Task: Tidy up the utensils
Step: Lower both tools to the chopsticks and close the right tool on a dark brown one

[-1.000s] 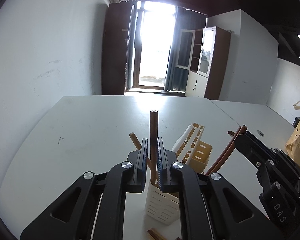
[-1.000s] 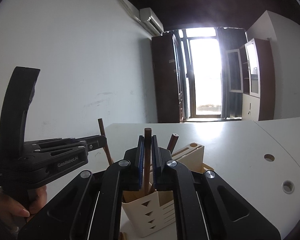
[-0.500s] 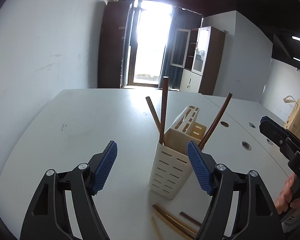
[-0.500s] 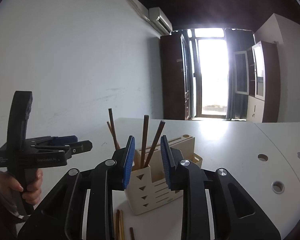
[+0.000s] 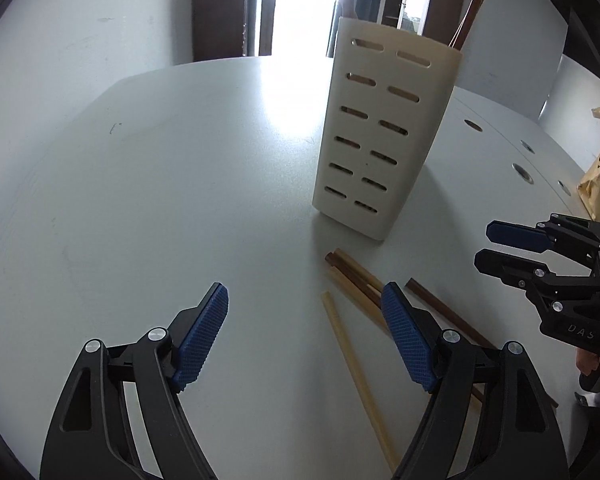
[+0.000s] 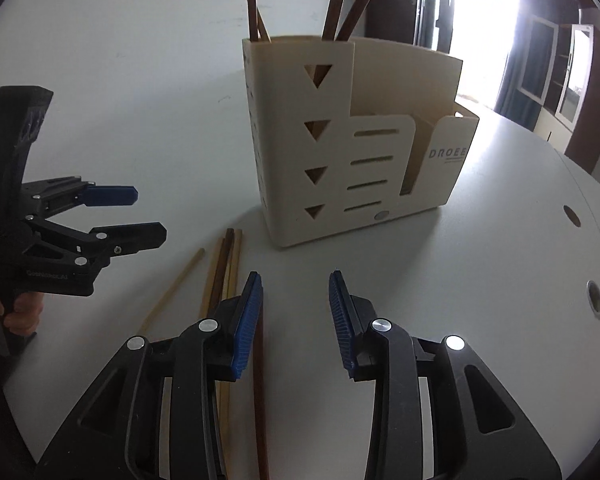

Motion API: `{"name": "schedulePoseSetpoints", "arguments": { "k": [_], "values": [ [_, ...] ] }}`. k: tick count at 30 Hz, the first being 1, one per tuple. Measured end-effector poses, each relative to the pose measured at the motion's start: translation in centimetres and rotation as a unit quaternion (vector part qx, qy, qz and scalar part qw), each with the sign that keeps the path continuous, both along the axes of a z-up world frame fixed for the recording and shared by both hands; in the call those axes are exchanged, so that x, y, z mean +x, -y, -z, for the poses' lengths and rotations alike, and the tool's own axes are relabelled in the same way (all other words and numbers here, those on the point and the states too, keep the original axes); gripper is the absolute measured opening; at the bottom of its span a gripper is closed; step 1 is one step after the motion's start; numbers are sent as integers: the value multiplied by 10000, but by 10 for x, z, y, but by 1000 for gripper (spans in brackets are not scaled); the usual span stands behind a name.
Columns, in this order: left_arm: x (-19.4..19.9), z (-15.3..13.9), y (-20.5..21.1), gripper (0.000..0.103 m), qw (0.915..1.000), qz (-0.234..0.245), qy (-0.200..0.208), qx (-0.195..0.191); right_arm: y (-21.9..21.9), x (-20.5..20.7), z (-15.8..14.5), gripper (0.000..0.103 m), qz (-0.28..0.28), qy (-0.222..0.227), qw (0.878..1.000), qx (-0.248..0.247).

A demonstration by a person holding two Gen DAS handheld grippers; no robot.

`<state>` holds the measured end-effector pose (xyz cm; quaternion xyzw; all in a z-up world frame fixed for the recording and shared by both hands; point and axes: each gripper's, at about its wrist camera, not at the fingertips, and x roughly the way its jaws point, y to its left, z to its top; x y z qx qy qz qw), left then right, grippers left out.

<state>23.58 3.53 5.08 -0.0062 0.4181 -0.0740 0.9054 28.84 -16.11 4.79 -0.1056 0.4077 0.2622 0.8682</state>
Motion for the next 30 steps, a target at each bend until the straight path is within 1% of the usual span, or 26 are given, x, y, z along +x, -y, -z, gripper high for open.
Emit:
{"name": "schedulePoseSetpoints", "arguments": {
  "k": [2, 6, 9, 12, 18, 21, 22, 23, 24, 27, 29, 30],
  "values": [
    [3, 10, 2, 78, 9999, 7, -111, 112, -5, 2, 8, 35, -52, -83, 9999, -101],
    [6, 31, 9, 78, 9984, -48, -432, 354, -7, 7, 16, 35, -141, -331, 9994, -21],
    [5, 40, 10, 78, 9978, -81, -505, 415, -13, 12, 22, 35, -219, -477, 9986, -47],
    [5, 40, 6, 78, 9979, -170, -472, 406, -19, 12, 27, 35, -303, -506, 9981, -173],
    [4, 42, -3, 78, 9981, -244, -477, 312, -25, 7, 31, 35, -348, -523, 9978, -223],
    [3, 42, -4, 78, 9980, -209, -457, 375, -28, 4, 35, 35, -326, -526, 9975, -336],
    [3, 42, -3, 78, 9979, -202, -448, 413, -29, 2, 36, 35, -308, -450, 9978, -385],
    [2, 42, -1, 77, 9979, -189, -434, 451, -30, -2, 36, 35, -297, -420, 9979, -397],
    [4, 35, 2, 77, 9979, -171, -422, 453, -30, -3, 36, 35, -285, -429, 9979, -389],
    [4, 34, 5, 77, 9980, -130, -412, 466, -35, -7, 35, 35, -265, -393, 9981, -385],
    [0, 34, 7, 70, 9982, -52, -371, 471, -33, -4, 35, 35, -244, -386, 9983, -370],
    [-1, 33, 9, 69, 9983, 2, -355, 470, -31, -3, 34, 34, -231, -366, 9984, -359]
  ]
}}
